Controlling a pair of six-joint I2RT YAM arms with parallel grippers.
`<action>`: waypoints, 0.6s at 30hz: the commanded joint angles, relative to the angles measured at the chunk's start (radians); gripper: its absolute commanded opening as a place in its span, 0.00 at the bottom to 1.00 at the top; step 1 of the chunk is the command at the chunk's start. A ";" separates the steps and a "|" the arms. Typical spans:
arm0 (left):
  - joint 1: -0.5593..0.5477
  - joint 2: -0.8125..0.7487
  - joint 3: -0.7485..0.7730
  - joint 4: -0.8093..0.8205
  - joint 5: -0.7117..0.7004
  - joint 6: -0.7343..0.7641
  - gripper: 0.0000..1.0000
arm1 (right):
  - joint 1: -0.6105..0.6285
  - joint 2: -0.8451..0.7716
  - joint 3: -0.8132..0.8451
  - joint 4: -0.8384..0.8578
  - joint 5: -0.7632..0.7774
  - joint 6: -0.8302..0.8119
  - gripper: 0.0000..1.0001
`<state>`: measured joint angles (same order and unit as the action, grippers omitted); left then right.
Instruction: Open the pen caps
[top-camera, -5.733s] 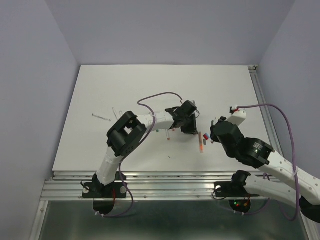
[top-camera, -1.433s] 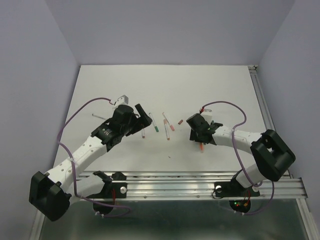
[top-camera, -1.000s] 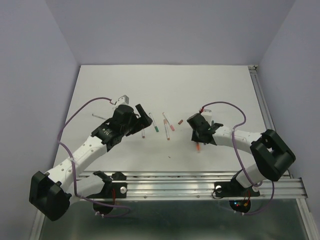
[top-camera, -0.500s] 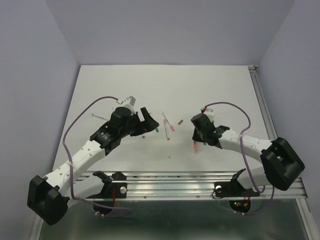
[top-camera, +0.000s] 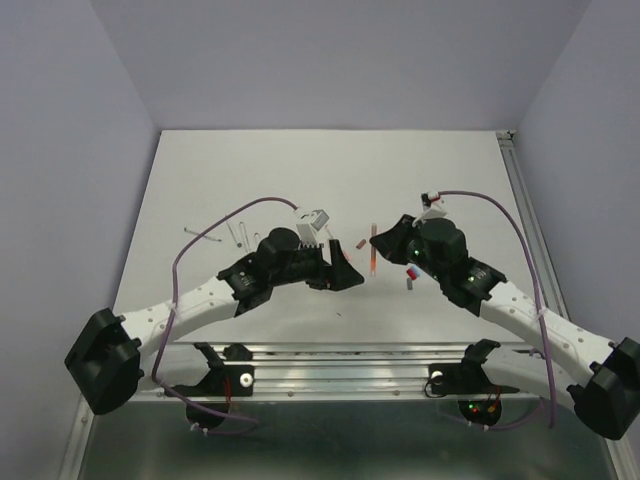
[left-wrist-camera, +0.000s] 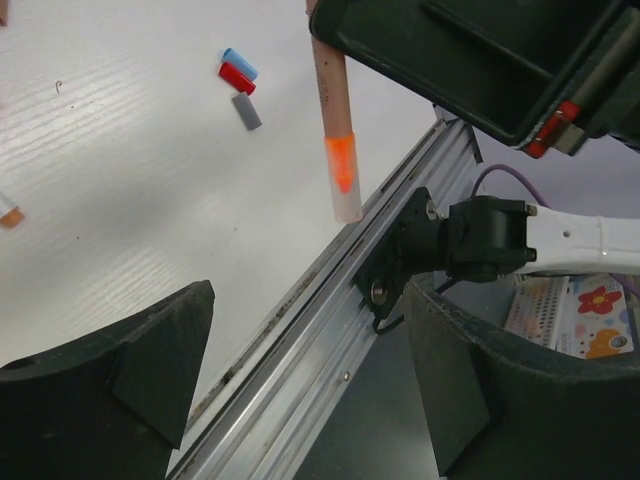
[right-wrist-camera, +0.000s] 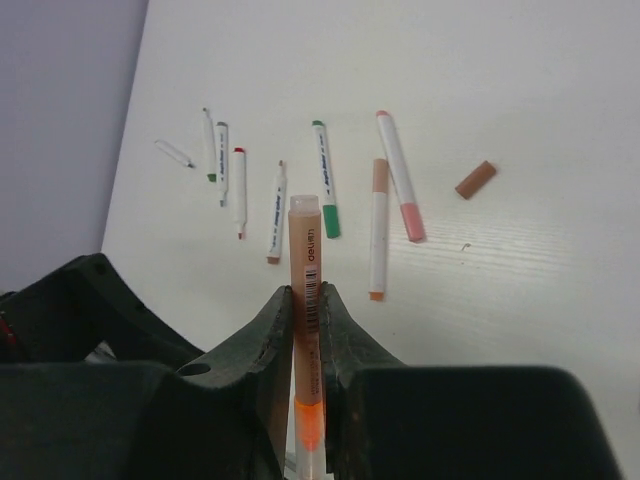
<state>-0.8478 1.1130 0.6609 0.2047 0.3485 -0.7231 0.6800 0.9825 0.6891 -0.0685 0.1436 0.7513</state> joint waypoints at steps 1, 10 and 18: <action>-0.008 0.054 0.065 0.128 0.015 -0.013 0.87 | -0.005 -0.011 0.004 0.128 -0.067 0.045 0.01; -0.010 0.162 0.132 0.183 0.021 -0.044 0.75 | -0.005 -0.041 -0.049 0.231 -0.061 0.149 0.01; -0.010 0.214 0.175 0.199 0.033 -0.061 0.46 | -0.005 -0.051 -0.076 0.254 -0.036 0.180 0.01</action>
<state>-0.8513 1.3186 0.7830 0.3450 0.3573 -0.7776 0.6800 0.9615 0.6422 0.1059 0.0826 0.9039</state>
